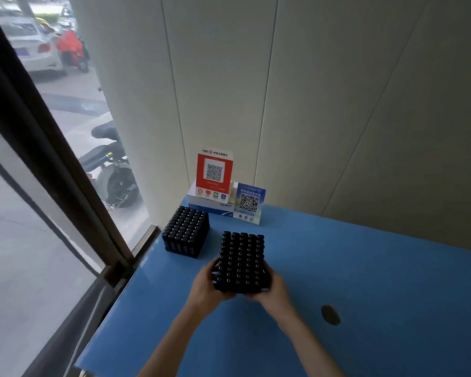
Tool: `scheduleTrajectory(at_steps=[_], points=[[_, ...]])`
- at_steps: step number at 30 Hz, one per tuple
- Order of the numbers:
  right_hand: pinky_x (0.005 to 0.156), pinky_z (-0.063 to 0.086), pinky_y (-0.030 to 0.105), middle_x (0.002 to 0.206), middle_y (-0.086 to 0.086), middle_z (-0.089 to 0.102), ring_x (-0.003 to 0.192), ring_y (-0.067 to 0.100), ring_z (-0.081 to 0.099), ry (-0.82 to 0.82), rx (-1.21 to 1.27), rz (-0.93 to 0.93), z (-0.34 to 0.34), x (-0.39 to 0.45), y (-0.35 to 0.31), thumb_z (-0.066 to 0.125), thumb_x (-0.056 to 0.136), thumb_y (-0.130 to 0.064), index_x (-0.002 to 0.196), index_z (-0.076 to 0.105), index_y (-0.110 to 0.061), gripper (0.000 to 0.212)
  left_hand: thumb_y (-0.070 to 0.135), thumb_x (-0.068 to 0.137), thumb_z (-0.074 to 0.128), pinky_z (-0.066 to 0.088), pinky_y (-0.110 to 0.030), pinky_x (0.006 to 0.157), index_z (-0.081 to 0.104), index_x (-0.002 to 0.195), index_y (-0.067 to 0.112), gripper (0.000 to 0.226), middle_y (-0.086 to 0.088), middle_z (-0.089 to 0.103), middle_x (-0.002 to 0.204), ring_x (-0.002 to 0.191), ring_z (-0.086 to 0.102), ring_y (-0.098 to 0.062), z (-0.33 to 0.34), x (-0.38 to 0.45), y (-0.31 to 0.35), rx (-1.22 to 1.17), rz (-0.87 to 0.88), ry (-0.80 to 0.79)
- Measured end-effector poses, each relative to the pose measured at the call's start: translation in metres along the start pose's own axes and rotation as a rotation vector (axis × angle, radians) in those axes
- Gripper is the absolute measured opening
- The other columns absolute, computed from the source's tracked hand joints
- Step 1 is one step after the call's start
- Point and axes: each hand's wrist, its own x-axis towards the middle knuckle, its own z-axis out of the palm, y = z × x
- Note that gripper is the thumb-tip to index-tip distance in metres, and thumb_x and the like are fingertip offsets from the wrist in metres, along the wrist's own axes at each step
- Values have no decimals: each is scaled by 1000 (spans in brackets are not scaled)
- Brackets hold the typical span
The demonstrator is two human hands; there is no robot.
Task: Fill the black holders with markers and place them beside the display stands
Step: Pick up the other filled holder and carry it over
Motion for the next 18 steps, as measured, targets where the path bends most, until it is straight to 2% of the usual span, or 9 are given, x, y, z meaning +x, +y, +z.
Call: scheduleTrajectory(at_steps=[4, 7, 10, 13, 15, 18], points=[[71, 53, 17, 94, -11, 76, 85, 2, 68, 48, 34, 52, 4, 28, -1, 84, 60, 12, 114, 64, -21, 67, -3, 61, 83, 57, -22, 67, 61, 110, 42, 70, 4, 75, 99, 88, 70, -8, 1, 31, 5, -9, -14, -51], [71, 52, 15, 95, -12, 76, 84, 0, 67, 76, 43, 82, 9, 44, 0, 80, 58, 17, 118, 63, -27, 75, 6, 57, 84, 61, -35, 71, 64, 102, 41, 60, 8, 76, 93, 84, 70, -9, -2, 52, 3, 24, -22, -91], [72, 53, 17, 98, -12, 76, 83, -2, 67, 83, 19, 116, 12, 61, 3, 79, 55, 17, 124, 60, -28, 84, 14, 52, 81, 61, -37, 70, 67, 101, 35, 55, 8, 76, 89, 82, 71, -12, -6, 73, -1, 40, -43, -111], [69, 51, 14, 91, -17, 74, 77, -7, 66, 106, -6, 166, 17, 78, 5, 78, 55, 18, 117, 61, -31, 81, 1, 58, 80, 58, -26, 62, 67, 99, 35, 55, 9, 75, 87, 81, 69, -10, -6, 92, -6, 5, -62, -112], [68, 51, 14, 88, -17, 74, 76, -4, 65, 121, -14, 188, 21, 87, 6, 77, 56, 19, 107, 63, -33, 74, -7, 61, 78, 58, -26, 61, 66, 98, 37, 58, 9, 75, 87, 82, 69, -11, -5, 102, -9, -24, -75, -98], [68, 50, 13, 88, -18, 74, 80, 1, 67, 142, -81, 224, 25, 96, 11, 79, 56, 16, 106, 63, -33, 72, -15, 70, 71, 57, -26, 57, 66, 102, 25, 51, 1, 73, 91, 84, 68, -18, -3, 112, -11, -81, -103, -108]])
